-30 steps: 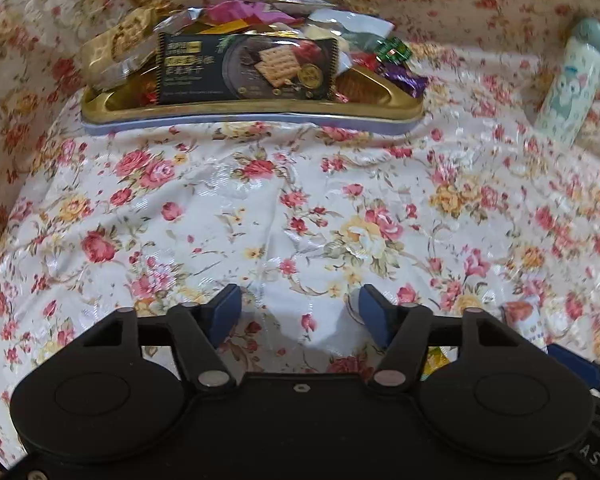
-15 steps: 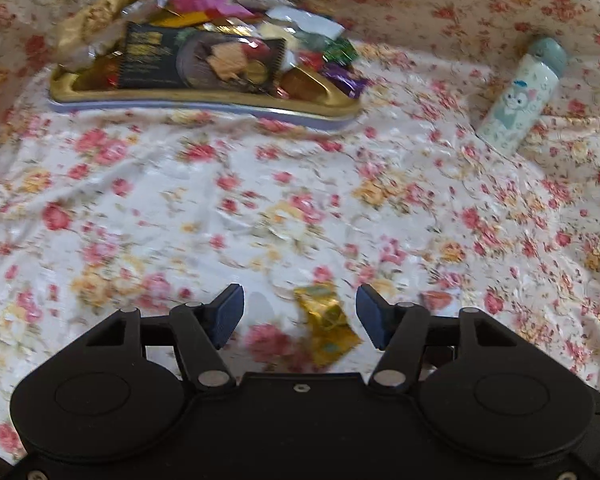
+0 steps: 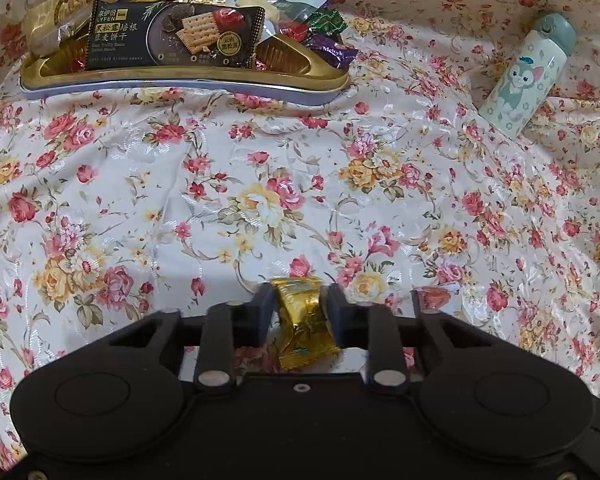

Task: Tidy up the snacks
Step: 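Carry the gold candy and white packet over the large tray and lower them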

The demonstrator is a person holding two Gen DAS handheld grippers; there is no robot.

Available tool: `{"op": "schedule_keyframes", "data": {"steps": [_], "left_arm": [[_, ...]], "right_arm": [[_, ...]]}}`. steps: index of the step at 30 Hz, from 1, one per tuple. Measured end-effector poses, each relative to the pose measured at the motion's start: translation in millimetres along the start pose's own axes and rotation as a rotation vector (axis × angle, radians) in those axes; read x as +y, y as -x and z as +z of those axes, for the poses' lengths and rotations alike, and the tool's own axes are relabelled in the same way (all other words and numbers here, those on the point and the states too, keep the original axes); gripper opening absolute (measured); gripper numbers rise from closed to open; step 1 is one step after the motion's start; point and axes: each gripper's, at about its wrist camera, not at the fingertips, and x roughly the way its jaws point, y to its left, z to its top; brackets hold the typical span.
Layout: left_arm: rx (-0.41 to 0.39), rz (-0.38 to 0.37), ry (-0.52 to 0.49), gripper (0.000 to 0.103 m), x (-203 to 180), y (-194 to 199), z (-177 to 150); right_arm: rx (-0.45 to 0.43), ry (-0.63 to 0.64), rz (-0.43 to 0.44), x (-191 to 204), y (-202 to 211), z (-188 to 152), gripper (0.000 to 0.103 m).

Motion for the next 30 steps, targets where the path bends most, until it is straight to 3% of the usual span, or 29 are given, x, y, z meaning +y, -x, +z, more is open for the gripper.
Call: {"op": "schedule_keyframes", "data": {"steps": [5, 12, 24, 25, 30], "left_arm": [[-0.013, 0.022, -0.002, 0.031, 9, 6, -4], [-0.026, 0.041, -0.007, 0.031, 20, 8, -5], [-0.053, 0.067, -0.037, 0.038, 13, 5, -5], [-0.056, 0.070, -0.041, 0.037, 12, 5, -5], [-0.071, 0.089, -0.045, 0.031, 11, 7, -11]], "right_arm": [[0.001, 0.006, 0.006, 0, 0, 0, 0.037], [-0.003, 0.048, 0.002, 10, -5, 4, 0.052], [-0.033, 0.131, -0.049, 22, -14, 5, 0.055], [-0.036, 0.135, -0.053, 23, -14, 4, 0.054], [-0.055, 0.151, -0.070, 21, -10, 2, 0.023]]}}
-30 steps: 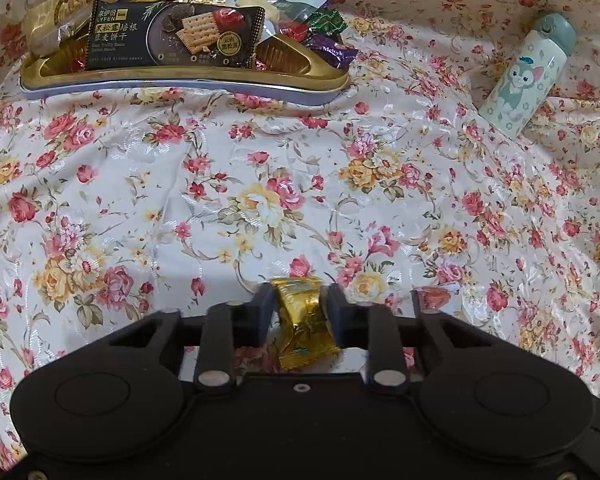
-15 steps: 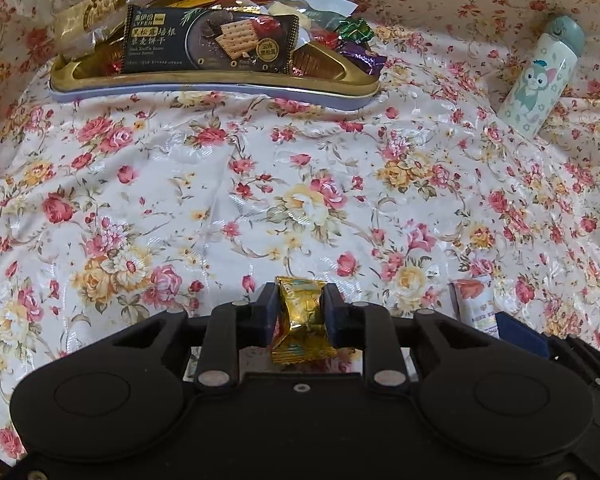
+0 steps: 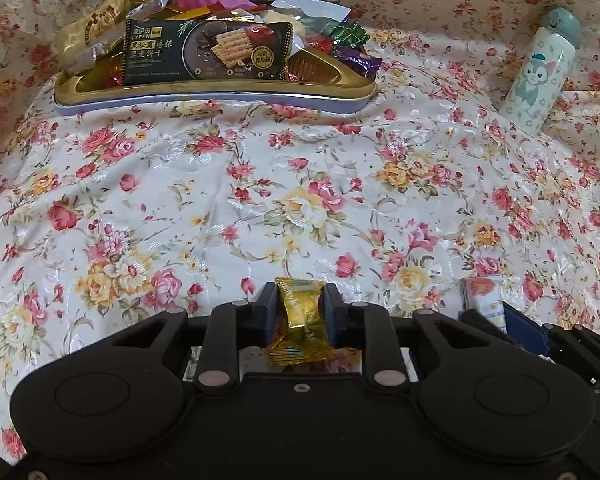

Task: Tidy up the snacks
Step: 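Carry the gold candy and white packet over the large tray and lower them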

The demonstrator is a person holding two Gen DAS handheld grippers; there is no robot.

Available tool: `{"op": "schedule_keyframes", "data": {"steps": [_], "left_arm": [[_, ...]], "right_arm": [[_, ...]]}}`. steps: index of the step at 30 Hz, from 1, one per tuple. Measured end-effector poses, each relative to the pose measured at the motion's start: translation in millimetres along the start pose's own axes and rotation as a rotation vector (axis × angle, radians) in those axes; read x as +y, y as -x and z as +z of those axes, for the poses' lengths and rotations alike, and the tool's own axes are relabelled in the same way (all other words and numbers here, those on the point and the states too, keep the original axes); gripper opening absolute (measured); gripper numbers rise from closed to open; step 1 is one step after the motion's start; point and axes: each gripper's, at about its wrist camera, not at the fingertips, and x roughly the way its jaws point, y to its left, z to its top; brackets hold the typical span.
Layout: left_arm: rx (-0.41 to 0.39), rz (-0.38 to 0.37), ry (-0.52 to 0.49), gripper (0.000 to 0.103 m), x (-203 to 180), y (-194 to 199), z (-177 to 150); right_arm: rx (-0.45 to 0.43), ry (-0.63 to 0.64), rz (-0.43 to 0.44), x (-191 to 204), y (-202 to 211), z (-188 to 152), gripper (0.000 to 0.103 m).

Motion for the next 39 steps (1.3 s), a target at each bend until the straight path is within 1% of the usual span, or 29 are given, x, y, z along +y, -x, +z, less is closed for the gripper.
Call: {"op": "schedule_keyframes", "data": {"steps": [3, 6, 13, 19, 23, 27, 29, 34, 39], "left_arm": [[-0.009, -0.001, 0.000, 0.031, -1, 7, -5], [-0.034, 0.008, -0.007, 0.031, -2, 21, -9], [-0.121, 0.022, -0.027, 0.031, -6, 73, -25], [-0.208, 0.032, -0.048, 0.031, -12, 124, -52], [-0.257, 0.034, -0.064, 0.031, -15, 156, -77], [-0.298, 0.040, -0.088, 0.031, -20, 184, -107], [-0.308, 0.033, -0.090, 0.031, -22, 193, -119], [-0.315, 0.030, -0.083, 0.031, -25, 208, -150], [-0.287, 0.019, -0.062, 0.031, -27, 209, -177]], "right_arm": [[0.005, -0.041, 0.011, -8, 5, -2, 0.022], [-0.009, -0.075, 0.017, -14, 17, -5, 0.022], [-0.082, -0.146, 0.085, -25, 69, -9, 0.022], [-0.168, -0.174, 0.149, -25, 127, -18, 0.022], [-0.230, -0.176, 0.186, -24, 169, -33, 0.022], [-0.268, -0.177, 0.223, -21, 204, -51, 0.022], [-0.285, -0.177, 0.238, -19, 220, -63, 0.022], [-0.304, -0.175, 0.263, -18, 245, -90, 0.022], [-0.299, -0.176, 0.277, -17, 261, -118, 0.022]]}}
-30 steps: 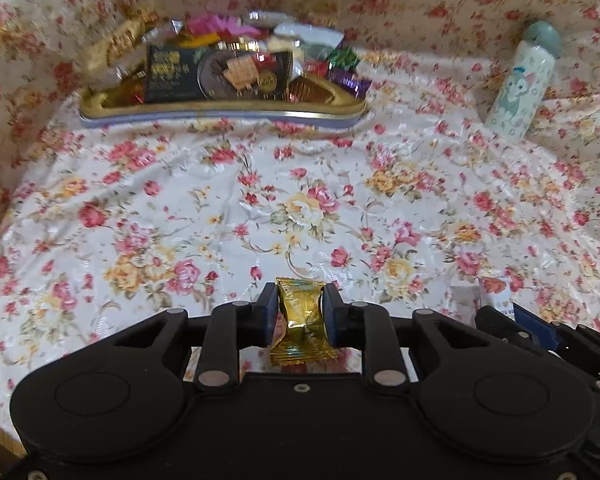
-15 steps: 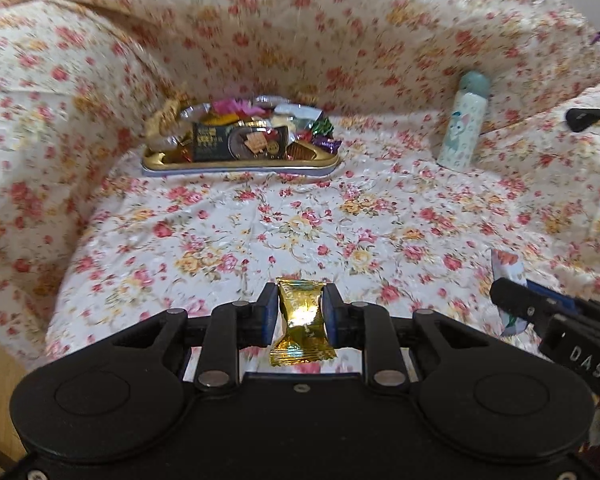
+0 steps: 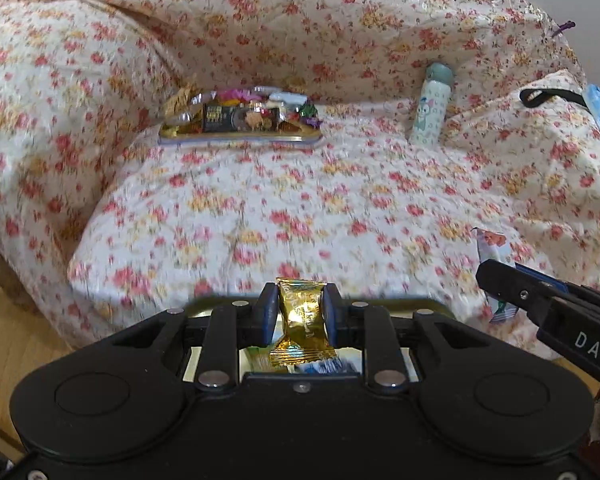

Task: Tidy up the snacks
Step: 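Carry the gold candy and white packet over the large tray and lower them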

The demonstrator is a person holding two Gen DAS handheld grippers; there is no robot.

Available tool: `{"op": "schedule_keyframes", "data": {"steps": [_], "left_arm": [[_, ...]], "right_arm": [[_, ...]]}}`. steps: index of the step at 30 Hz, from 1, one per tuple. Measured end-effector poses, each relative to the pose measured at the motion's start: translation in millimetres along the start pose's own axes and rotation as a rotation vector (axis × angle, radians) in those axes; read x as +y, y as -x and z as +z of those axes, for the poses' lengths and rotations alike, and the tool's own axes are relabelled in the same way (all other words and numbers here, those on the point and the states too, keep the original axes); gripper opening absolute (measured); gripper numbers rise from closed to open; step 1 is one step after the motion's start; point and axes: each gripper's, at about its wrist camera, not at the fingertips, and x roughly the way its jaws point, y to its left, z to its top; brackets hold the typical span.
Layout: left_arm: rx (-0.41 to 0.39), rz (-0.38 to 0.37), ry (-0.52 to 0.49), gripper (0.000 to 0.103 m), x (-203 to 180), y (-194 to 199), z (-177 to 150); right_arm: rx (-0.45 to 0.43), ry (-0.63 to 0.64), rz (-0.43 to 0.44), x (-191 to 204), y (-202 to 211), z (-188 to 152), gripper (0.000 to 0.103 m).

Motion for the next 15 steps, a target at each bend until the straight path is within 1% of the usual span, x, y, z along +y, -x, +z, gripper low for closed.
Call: {"op": "schedule_keyframes", "data": {"steps": [3, 6, 11, 15], "left_arm": [[0.015, -0.001, -0.002, 0.031, -3, 3, -14], [0.039, -0.007, -0.003, 0.031, -6, 2, -25], [0.073, 0.008, -0.022, 0.031, -9, -5, -39], [0.102, 0.013, -0.030, 0.031, -10, -11, -48]], "right_arm": [[0.018, 0.000, 0.007, -1, 9, -13, 0.022], [0.047, 0.012, -0.004, -1, 11, -24, 0.022], [0.102, 0.011, -0.026, -2, 5, -36, 0.022], [0.129, 0.009, -0.035, -2, 1, -43, 0.022]]}}
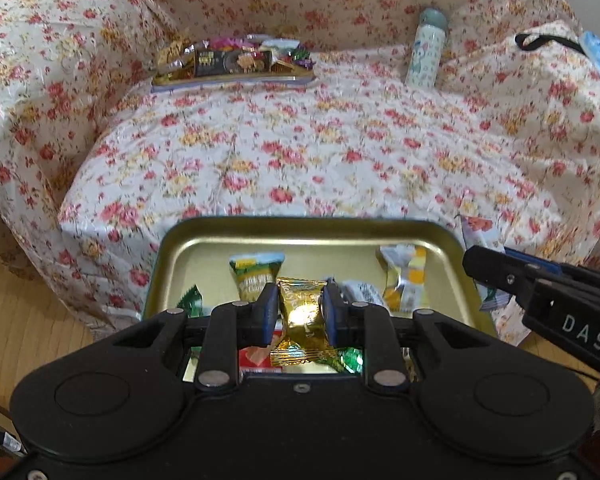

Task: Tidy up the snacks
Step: 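Carry the gold candy and white packet over the large tray and lower them, then open both tools to release the candy and white packet into the tray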

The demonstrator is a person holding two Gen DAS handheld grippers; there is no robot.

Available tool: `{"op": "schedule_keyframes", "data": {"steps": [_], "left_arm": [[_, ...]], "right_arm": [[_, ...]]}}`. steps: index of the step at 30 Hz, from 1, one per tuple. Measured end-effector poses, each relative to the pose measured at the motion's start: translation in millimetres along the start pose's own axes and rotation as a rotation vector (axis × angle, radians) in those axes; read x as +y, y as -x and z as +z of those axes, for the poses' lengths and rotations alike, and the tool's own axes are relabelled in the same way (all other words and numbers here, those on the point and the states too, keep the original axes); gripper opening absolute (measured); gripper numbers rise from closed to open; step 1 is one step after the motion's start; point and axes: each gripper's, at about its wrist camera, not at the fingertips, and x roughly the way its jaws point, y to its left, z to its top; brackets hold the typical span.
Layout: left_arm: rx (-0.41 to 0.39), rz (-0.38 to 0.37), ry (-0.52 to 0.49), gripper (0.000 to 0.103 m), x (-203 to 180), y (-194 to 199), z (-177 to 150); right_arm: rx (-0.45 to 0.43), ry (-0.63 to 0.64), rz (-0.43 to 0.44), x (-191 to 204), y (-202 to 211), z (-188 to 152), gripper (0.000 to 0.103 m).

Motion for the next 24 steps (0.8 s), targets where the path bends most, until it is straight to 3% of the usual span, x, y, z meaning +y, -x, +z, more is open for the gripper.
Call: {"op": "schedule_keyframes", "data": {"steps": [16, 24], "left_arm": [[0.162, -0.074, 0.091, 0.031, 14, -33, -17], [0.223, -0.125, 0.043, 0.031, 2, -44, -17]], "right_arm": [[0.081, -0.010, -0.024, -4, -16, -16, 0.022], [0.082, -0.029, -0.044, -11, -18, -16, 0.022]]}}
